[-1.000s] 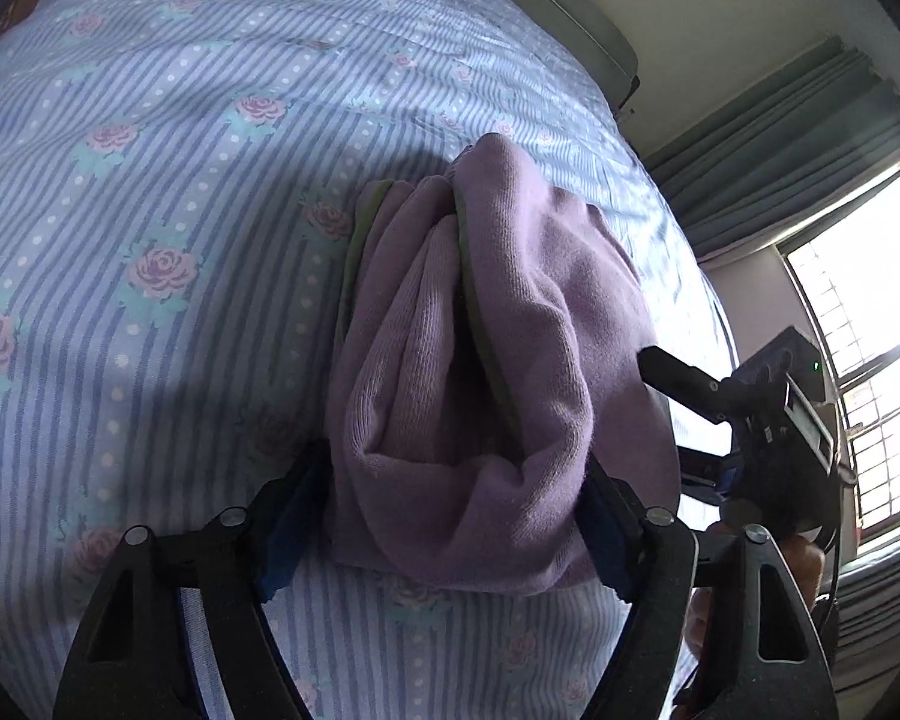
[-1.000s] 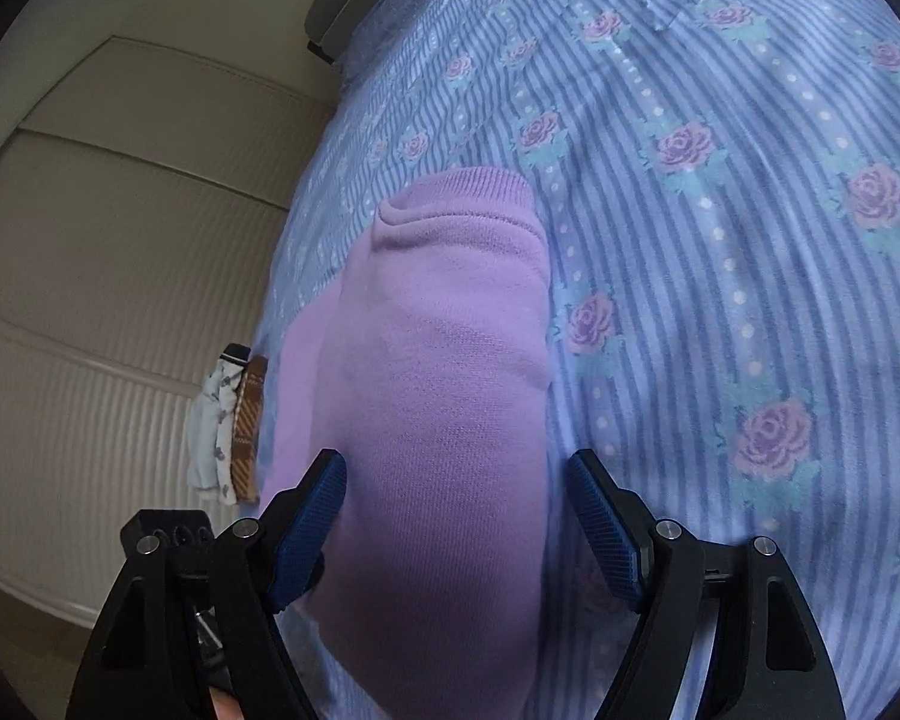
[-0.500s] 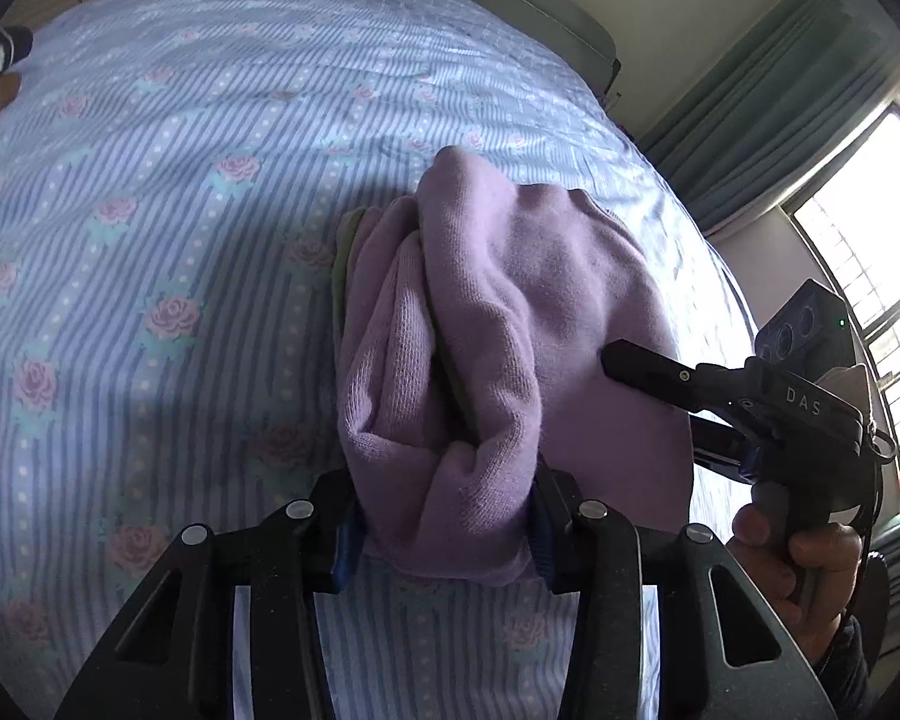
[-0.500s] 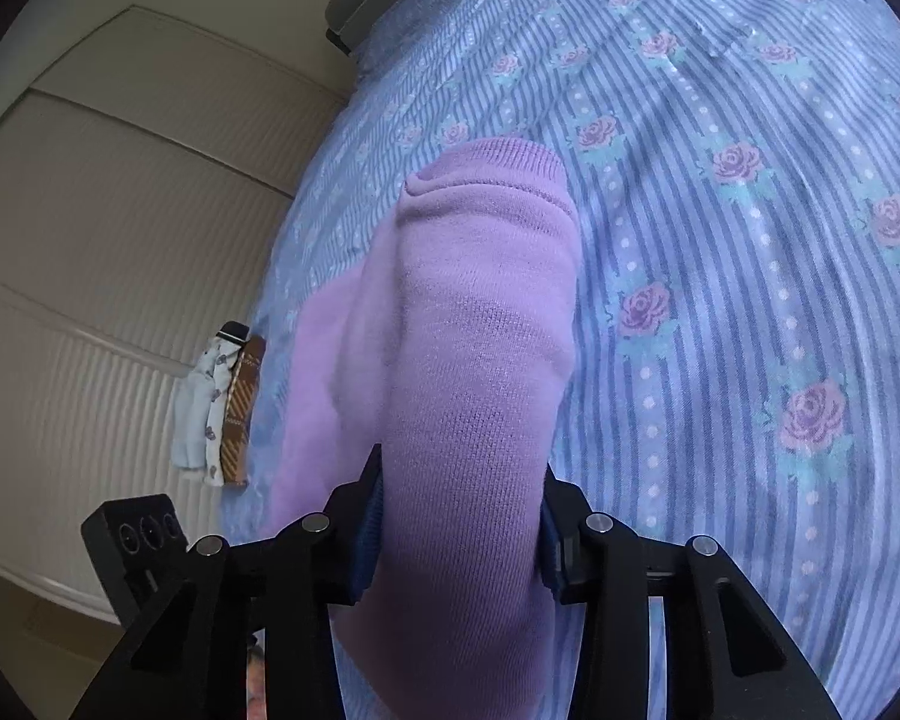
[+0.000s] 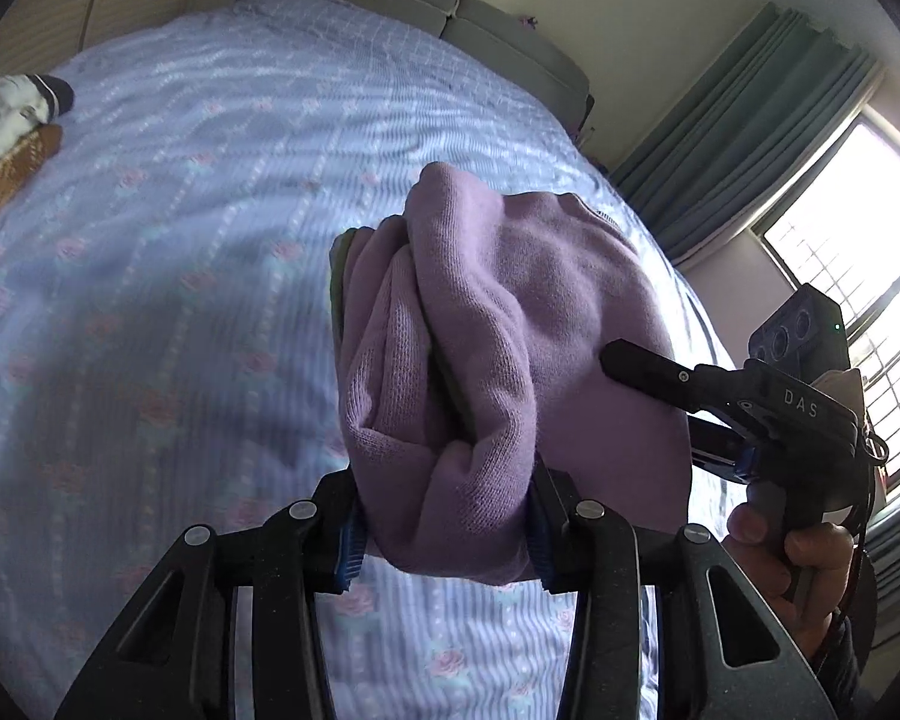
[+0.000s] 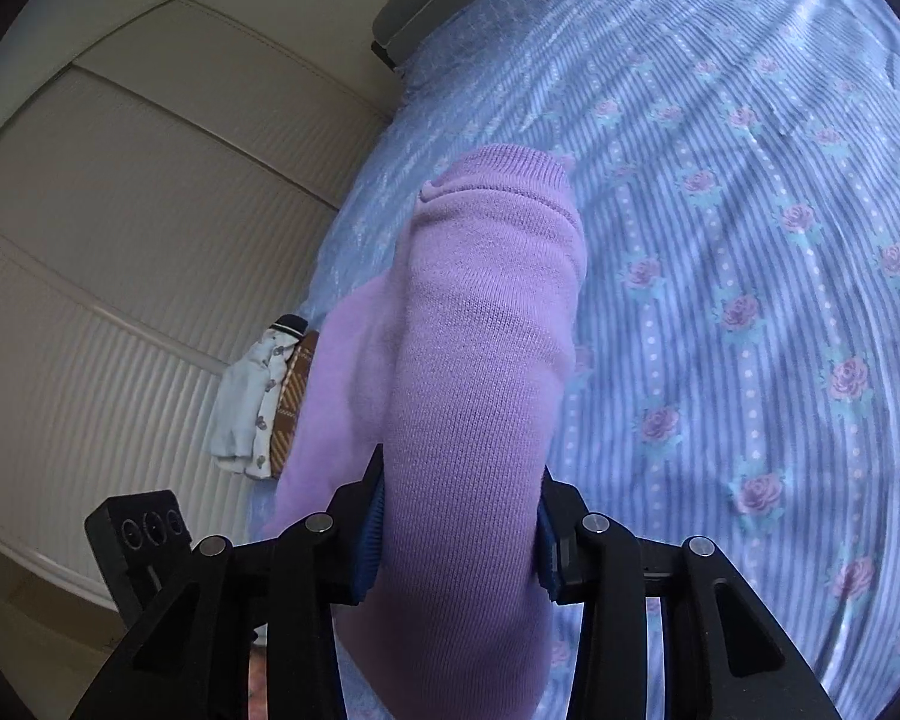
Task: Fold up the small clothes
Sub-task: 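Carry the bundle with both grippers to the stack of folded clothes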
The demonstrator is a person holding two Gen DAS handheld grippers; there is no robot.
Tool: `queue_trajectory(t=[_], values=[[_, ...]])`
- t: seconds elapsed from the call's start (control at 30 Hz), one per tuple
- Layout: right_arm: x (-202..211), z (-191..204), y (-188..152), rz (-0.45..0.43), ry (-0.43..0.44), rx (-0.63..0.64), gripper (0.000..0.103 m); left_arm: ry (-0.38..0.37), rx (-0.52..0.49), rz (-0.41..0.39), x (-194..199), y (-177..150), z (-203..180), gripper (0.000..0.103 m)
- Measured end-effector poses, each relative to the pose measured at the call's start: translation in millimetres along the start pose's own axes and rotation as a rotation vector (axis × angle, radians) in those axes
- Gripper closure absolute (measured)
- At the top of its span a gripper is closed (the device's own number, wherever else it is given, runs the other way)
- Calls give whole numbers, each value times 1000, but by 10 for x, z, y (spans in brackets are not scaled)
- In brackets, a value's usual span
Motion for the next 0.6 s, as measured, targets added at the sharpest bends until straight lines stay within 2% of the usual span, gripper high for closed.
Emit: queue_trajectory(t=[0.17,0.27,0.4,0.6], values=[[-222,720,83,-3,48,68,62,17,2,-70,614,253,323,61],[-468,1231,131,-1,98,114,62,48,2,-122,1108,480,622,61],[-908,1963,220,2,182,156,62,115,-2,-184,1758,800,1072,61],[-1774,3030,332,24,285,192,62,208,-5,-233,2555,1282,1885,61]])
Point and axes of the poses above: each gripper's, at about its wrist camera, not at the fingertips, and x roughly against the way its jaws point, z to its left, y to its top, the point moved 2 cm from there along -x, roughly the way its jaws point, and after that the axes turned 1 degree about -y, right-handed, at the moved point
